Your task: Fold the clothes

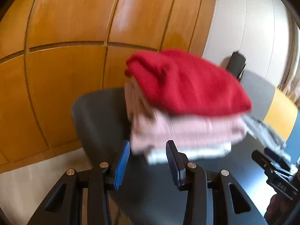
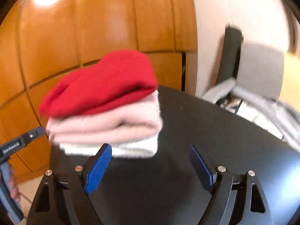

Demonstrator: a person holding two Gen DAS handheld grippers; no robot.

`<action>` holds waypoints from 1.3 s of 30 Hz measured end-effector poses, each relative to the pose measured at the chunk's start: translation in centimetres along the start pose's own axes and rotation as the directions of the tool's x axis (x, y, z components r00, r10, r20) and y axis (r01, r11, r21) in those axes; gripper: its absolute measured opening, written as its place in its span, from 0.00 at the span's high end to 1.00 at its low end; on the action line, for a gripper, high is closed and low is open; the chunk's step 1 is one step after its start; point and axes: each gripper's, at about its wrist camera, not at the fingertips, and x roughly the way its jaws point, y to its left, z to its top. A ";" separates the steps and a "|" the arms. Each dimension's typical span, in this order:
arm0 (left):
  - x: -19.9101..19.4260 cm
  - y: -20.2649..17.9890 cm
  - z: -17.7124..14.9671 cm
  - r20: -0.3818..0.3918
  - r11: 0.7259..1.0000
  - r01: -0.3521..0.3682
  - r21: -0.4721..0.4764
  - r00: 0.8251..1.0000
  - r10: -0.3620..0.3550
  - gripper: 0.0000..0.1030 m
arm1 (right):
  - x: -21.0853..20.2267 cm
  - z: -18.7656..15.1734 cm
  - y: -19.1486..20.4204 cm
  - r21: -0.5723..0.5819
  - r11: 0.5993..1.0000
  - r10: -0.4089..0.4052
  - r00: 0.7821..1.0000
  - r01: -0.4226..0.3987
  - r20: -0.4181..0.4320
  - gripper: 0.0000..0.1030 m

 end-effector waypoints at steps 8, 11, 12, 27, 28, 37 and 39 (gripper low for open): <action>-2.8 -5.4 -4.7 -0.042 0.980 -0.188 0.063 0.981 0.191 0.61 | -1.9 -2.5 2.4 -0.052 0.997 -0.044 0.992 0.050 0.116 0.00; -3.3 -5.7 -4.7 -0.018 0.984 -0.171 0.058 0.985 0.172 0.61 | -2.1 -2.9 3.1 -0.070 0.995 -0.057 0.988 0.067 0.146 0.00; -3.6 -6.0 -4.7 -0.006 0.983 -0.171 0.065 0.985 0.172 0.62 | -2.2 -3.0 3.3 -0.075 0.994 -0.061 0.986 0.073 0.156 0.00; -2.5 -8.6 -3.4 -0.033 0.955 -0.279 0.103 0.958 0.284 0.64 | -1.7 -3.7 4.4 -0.108 0.989 -0.086 0.983 0.105 0.165 0.00; -2.5 -8.2 -3.4 -0.044 0.961 -0.261 0.091 0.963 0.266 0.64 | -1.7 -3.7 4.5 -0.112 0.988 -0.087 0.982 0.107 0.167 0.00; -2.0 -6.6 -3.4 -0.107 0.978 -0.203 0.052 0.972 0.207 0.64 | -1.8 -3.8 4.9 -0.131 0.984 -0.094 0.981 0.117 0.170 0.00; -2.0 -6.6 -3.4 -0.113 0.980 -0.191 0.046 0.974 0.195 0.66 | -1.8 -3.8 4.9 -0.133 0.984 -0.094 0.981 0.117 0.173 0.00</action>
